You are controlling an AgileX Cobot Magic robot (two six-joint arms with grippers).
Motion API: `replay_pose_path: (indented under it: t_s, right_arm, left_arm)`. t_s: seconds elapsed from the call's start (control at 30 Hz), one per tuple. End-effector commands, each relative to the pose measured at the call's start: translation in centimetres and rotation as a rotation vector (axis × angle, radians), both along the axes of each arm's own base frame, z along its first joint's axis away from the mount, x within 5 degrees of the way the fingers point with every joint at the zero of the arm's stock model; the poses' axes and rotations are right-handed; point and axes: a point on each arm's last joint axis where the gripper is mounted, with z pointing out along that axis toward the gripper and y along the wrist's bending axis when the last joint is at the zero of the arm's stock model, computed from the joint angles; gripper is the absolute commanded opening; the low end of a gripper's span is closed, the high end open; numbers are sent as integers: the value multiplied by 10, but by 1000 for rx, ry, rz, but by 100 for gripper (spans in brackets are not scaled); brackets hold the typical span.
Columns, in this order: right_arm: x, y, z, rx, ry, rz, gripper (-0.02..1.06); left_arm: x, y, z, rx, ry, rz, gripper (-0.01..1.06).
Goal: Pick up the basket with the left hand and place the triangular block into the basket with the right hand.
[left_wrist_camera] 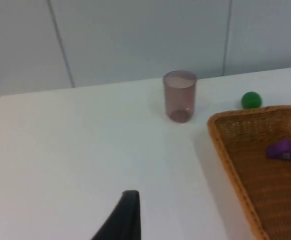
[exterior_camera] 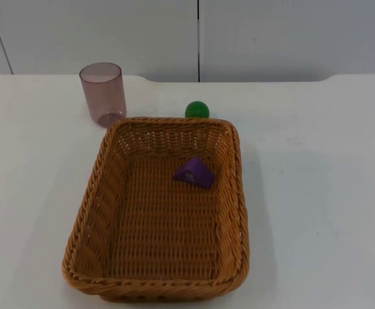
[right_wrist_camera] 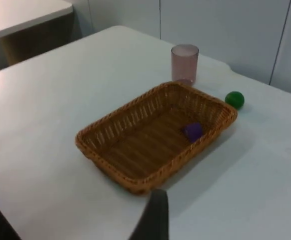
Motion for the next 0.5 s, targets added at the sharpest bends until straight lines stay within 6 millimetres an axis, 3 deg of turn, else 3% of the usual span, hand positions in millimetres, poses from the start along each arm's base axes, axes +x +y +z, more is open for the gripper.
replay_pose_path:
  t_s: [0.0,0.13,0.47]
  right_arm:
    - [-3,-3,-6,-20,14,-12,73]
    - [-4,-3,-23,-11,46,-20,73]
    - [-2,-3,-38,-63,129,-38,73]
  left_arm:
    - [-4,4,-7,4,19,49,105]
    - [2,6,-27,-30,128,89,105]
    - [3,8,-32,-7,158,105,105]
